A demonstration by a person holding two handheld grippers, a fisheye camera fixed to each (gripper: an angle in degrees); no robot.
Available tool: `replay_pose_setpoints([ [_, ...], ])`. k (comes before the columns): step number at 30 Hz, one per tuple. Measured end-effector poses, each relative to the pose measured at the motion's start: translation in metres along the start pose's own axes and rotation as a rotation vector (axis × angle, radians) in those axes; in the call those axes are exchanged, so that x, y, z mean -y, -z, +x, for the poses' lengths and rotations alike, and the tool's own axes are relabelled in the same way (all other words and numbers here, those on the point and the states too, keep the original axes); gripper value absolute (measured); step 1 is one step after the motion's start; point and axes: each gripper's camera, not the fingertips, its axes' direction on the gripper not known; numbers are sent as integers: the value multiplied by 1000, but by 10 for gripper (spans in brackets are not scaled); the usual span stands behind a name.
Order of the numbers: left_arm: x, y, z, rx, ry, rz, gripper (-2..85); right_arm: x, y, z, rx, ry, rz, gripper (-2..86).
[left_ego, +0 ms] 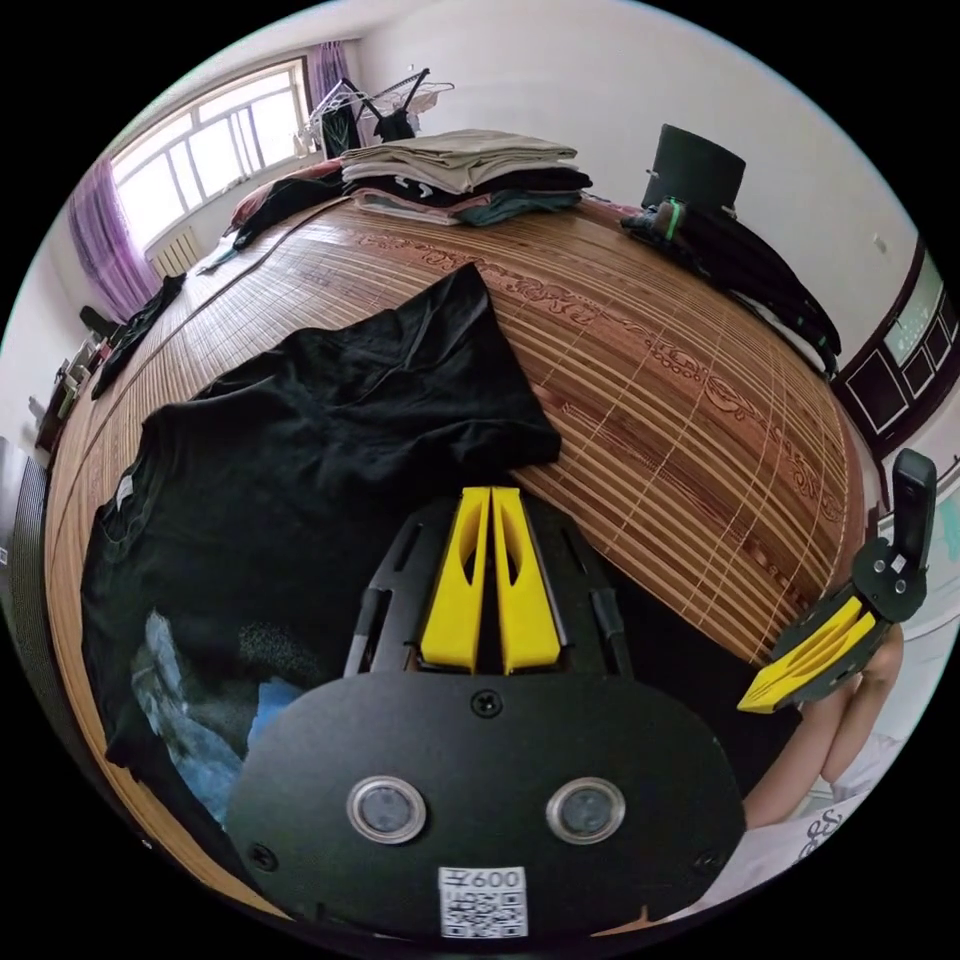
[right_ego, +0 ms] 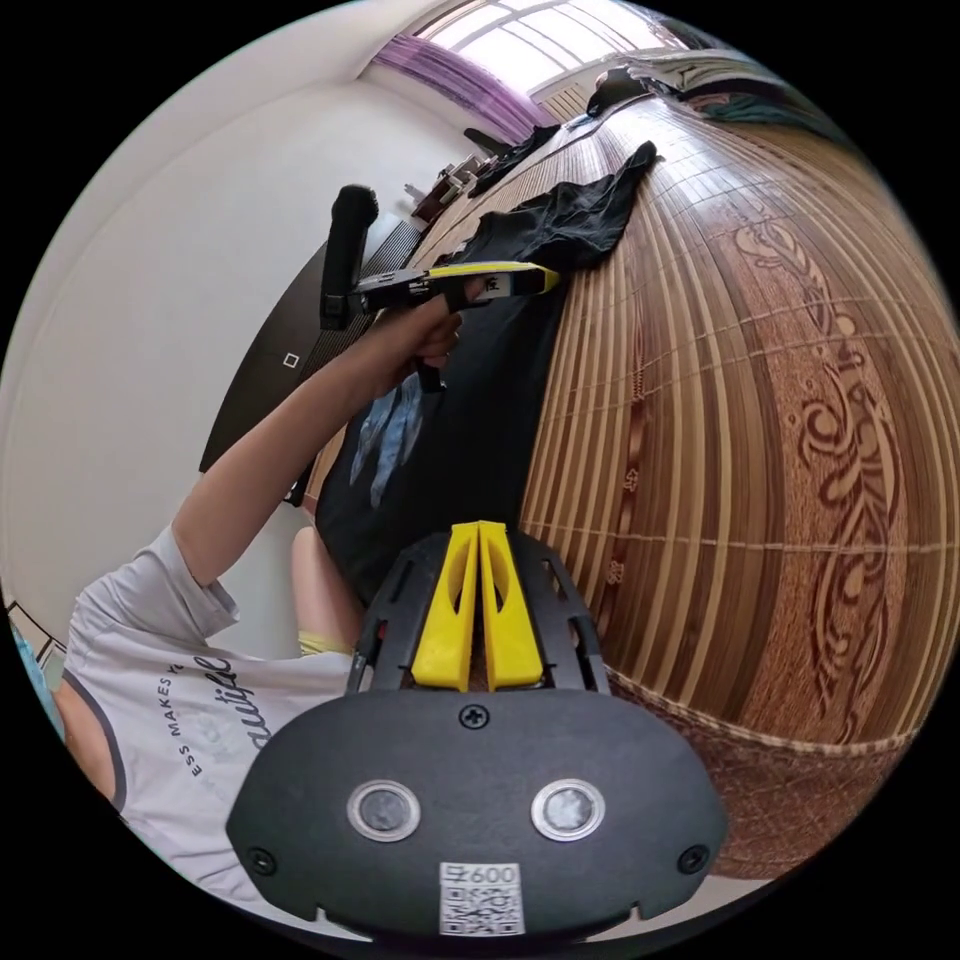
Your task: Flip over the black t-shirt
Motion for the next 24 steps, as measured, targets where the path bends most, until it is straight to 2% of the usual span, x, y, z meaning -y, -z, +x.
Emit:
replay_pose_setpoints([
  [4,10,50,-11,-85,3,-36,5,-8,-4,10,54,-34,45,-9],
  [8,-24,148,-22,56,-50,48,4,-14,-13,13,56,-39,74,-8],
  [12,-85,227,-66,81,-4,-23,2,-19,-22,24,81,-69,108,-9],
  [15,-154,297,-127,49,144,-60,2,-19,-26,2,-5,-44,142,-9],
  [16,-180,326,-155,16,226,-57,2,-20,-24,-18,-16,6,205,-8],
  [19,-238,400,-222,-82,436,11,1,-12,-35,-62,142,96,388,-8],
  [21,-260,434,-252,-158,543,47,1,12,-68,-86,216,144,362,-8],
  [24,-280,472,-280,-243,621,38,2,60,-154,-127,173,195,200,-9],
])
